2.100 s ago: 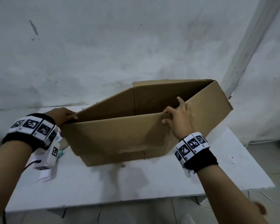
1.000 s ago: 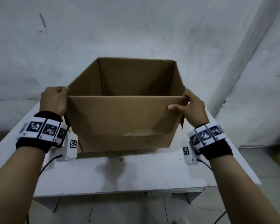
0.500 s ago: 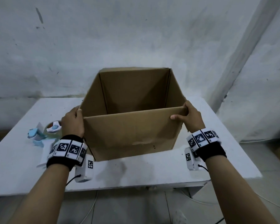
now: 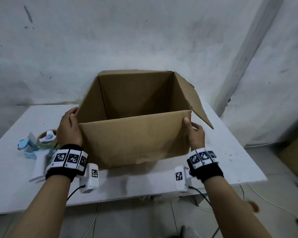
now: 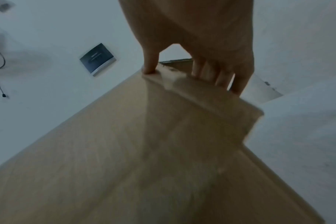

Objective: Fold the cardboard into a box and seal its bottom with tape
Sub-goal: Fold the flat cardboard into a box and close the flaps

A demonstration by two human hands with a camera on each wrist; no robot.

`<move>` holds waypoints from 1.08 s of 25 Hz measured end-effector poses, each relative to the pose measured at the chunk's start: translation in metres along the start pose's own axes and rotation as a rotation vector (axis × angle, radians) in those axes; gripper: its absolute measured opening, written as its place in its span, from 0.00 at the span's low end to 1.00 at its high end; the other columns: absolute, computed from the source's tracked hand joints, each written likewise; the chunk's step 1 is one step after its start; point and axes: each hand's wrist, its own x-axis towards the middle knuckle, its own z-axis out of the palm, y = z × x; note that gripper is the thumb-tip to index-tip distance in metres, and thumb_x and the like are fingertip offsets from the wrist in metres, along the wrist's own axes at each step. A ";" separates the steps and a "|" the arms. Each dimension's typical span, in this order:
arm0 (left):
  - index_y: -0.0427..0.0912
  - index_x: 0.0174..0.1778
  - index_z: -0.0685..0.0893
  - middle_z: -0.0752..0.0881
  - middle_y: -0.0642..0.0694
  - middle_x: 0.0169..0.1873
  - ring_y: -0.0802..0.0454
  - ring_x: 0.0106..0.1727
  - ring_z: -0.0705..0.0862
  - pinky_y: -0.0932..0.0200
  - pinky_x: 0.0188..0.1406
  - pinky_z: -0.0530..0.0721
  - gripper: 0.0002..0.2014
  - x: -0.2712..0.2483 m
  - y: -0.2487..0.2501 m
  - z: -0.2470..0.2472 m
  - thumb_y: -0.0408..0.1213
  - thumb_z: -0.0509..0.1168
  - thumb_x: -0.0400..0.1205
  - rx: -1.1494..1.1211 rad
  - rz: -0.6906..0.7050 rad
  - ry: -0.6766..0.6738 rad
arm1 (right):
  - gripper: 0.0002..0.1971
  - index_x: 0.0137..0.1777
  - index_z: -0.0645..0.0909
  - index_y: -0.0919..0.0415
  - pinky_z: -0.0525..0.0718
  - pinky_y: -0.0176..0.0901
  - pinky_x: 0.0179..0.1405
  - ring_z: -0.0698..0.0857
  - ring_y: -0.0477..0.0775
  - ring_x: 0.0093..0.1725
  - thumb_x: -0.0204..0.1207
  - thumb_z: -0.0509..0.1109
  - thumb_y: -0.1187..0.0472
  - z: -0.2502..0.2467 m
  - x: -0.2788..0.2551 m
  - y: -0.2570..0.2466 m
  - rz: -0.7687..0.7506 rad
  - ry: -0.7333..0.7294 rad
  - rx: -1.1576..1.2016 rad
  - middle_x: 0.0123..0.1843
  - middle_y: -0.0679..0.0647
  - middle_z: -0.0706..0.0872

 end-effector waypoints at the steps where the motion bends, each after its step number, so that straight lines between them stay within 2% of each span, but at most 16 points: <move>1: 0.42 0.68 0.77 0.80 0.40 0.67 0.41 0.69 0.76 0.50 0.68 0.72 0.19 -0.001 -0.001 0.000 0.35 0.46 0.86 -0.001 -0.015 0.008 | 0.33 0.77 0.64 0.62 0.70 0.49 0.69 0.72 0.62 0.74 0.75 0.70 0.52 -0.001 0.003 -0.004 0.009 -0.062 0.009 0.75 0.62 0.73; 3: 0.43 0.68 0.77 0.80 0.40 0.67 0.40 0.68 0.76 0.50 0.68 0.73 0.20 -0.004 -0.001 0.001 0.35 0.45 0.86 -0.006 -0.019 0.016 | 0.36 0.81 0.59 0.58 0.69 0.50 0.72 0.70 0.60 0.76 0.75 0.71 0.58 -0.005 0.006 -0.016 -0.077 -0.085 0.044 0.78 0.60 0.71; 5: 0.42 0.68 0.77 0.80 0.40 0.67 0.40 0.68 0.77 0.49 0.68 0.73 0.20 -0.006 -0.001 0.002 0.36 0.45 0.86 -0.021 -0.012 0.025 | 0.38 0.81 0.55 0.52 0.71 0.48 0.70 0.71 0.59 0.75 0.76 0.70 0.62 -0.006 0.003 -0.028 -0.174 -0.074 0.105 0.79 0.57 0.68; 7: 0.42 0.67 0.78 0.81 0.39 0.66 0.40 0.67 0.77 0.50 0.67 0.73 0.20 -0.007 -0.001 0.002 0.35 0.45 0.86 -0.048 -0.012 0.040 | 0.37 0.81 0.54 0.48 0.75 0.44 0.66 0.74 0.57 0.73 0.77 0.69 0.65 -0.001 -0.002 -0.038 -0.304 -0.112 0.134 0.80 0.54 0.68; 10: 0.42 0.66 0.78 0.81 0.39 0.65 0.40 0.67 0.77 0.52 0.65 0.73 0.19 -0.008 -0.001 0.001 0.35 0.45 0.86 -0.058 0.006 0.044 | 0.32 0.79 0.60 0.46 0.73 0.47 0.71 0.69 0.55 0.76 0.78 0.67 0.62 0.015 -0.005 -0.041 -0.551 -0.180 -0.147 0.80 0.52 0.68; 12: 0.42 0.67 0.78 0.81 0.39 0.65 0.40 0.67 0.77 0.51 0.65 0.73 0.19 -0.008 -0.001 0.000 0.35 0.45 0.86 -0.059 0.018 0.028 | 0.26 0.77 0.64 0.44 0.68 0.57 0.75 0.62 0.57 0.79 0.80 0.64 0.57 0.024 -0.005 -0.034 -0.634 -0.161 -0.499 0.80 0.52 0.66; 15: 0.43 0.68 0.76 0.80 0.40 0.67 0.40 0.68 0.76 0.49 0.67 0.72 0.19 -0.007 -0.005 -0.001 0.37 0.45 0.87 -0.053 -0.001 -0.008 | 0.21 0.77 0.64 0.43 0.60 0.68 0.77 0.53 0.57 0.82 0.83 0.54 0.49 0.025 -0.007 -0.024 -0.637 -0.144 -0.865 0.82 0.50 0.60; 18: 0.42 0.68 0.75 0.79 0.39 0.68 0.40 0.69 0.75 0.50 0.68 0.71 0.19 -0.007 -0.006 -0.003 0.37 0.45 0.87 -0.065 -0.005 -0.033 | 0.22 0.77 0.63 0.45 0.44 0.66 0.80 0.52 0.55 0.83 0.84 0.48 0.46 0.021 -0.009 -0.029 -0.650 -0.151 -1.048 0.81 0.50 0.61; 21: 0.41 0.69 0.75 0.79 0.39 0.68 0.40 0.68 0.75 0.51 0.67 0.72 0.19 -0.007 -0.005 -0.003 0.36 0.45 0.87 -0.078 -0.005 -0.043 | 0.26 0.80 0.58 0.49 0.46 0.61 0.80 0.54 0.57 0.83 0.83 0.48 0.43 0.037 -0.003 -0.049 -0.677 -0.242 -1.180 0.83 0.53 0.59; 24: 0.42 0.69 0.75 0.79 0.38 0.67 0.40 0.69 0.75 0.50 0.68 0.72 0.19 -0.008 -0.007 -0.003 0.37 0.45 0.87 -0.078 0.008 -0.037 | 0.29 0.82 0.49 0.43 0.45 0.62 0.80 0.49 0.62 0.83 0.82 0.48 0.39 0.059 0.016 -0.065 -0.588 -0.393 -1.300 0.85 0.52 0.49; 27: 0.43 0.69 0.75 0.79 0.39 0.67 0.39 0.68 0.76 0.49 0.67 0.73 0.19 -0.008 -0.009 -0.003 0.38 0.45 0.87 -0.018 0.013 -0.043 | 0.29 0.81 0.49 0.39 0.43 0.63 0.80 0.47 0.61 0.84 0.81 0.48 0.38 0.058 0.020 -0.065 -0.579 -0.425 -1.312 0.86 0.51 0.48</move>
